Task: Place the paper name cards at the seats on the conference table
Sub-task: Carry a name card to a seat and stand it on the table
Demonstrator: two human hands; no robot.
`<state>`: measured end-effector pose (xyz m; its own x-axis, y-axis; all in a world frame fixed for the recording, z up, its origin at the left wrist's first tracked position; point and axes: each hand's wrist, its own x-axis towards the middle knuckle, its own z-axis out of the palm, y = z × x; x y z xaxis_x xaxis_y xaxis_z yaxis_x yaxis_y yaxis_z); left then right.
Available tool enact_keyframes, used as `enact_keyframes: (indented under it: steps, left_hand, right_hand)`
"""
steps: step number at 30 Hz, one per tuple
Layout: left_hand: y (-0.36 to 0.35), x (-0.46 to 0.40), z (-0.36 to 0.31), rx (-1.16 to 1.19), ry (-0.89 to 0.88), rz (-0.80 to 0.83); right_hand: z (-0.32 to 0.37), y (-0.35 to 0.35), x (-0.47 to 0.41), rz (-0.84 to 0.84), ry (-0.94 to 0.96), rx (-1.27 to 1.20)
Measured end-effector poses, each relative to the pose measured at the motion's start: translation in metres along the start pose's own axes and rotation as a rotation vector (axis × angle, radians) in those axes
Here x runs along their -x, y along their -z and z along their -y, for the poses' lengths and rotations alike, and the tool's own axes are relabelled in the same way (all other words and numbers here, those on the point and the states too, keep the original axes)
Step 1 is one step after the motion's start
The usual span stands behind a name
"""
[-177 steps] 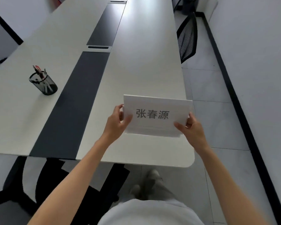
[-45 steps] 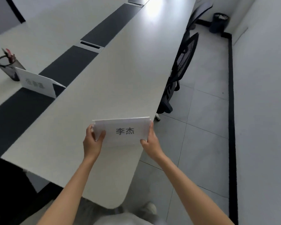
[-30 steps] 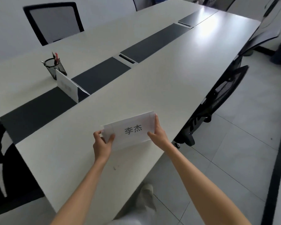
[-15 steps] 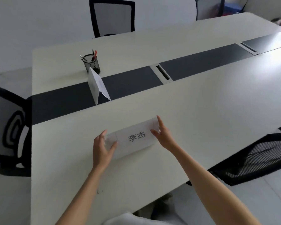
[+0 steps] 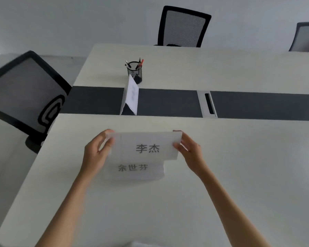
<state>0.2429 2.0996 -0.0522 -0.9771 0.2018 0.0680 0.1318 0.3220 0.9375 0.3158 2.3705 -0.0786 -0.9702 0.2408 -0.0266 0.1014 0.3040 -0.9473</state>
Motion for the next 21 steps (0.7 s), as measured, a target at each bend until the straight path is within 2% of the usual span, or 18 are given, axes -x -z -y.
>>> enact_keyframes:
  steps: [4, 9, 14, 17, 21]
  left_hand:
    - [-0.055, -0.039, -0.047, 0.018, -0.062, 0.114]
    - [-0.167, -0.077, -0.052, -0.137, 0.060, 0.274]
    - [-0.254, -0.078, -0.027, -0.228, 0.191, 0.405]
    - [-0.278, -0.071, -0.012, -0.265, 0.256, 0.418]
    - [-0.290, -0.064, -0.007, -0.241, 0.276, 0.387]
  right_hand:
    - [-0.002, 0.072, -0.025, -0.141, 0.035, -0.018]
    - [-0.052, 0.138, -0.027, -0.274, -0.083, 0.053]
    - [-0.119, 0.164, -0.013, -0.360, -0.288, 0.057]
    - [-0.153, 0.168, -0.009, -0.370, -0.380, 0.055]
    - [-0.167, 0.168, -0.008, -0.390, -0.402, 0.004]
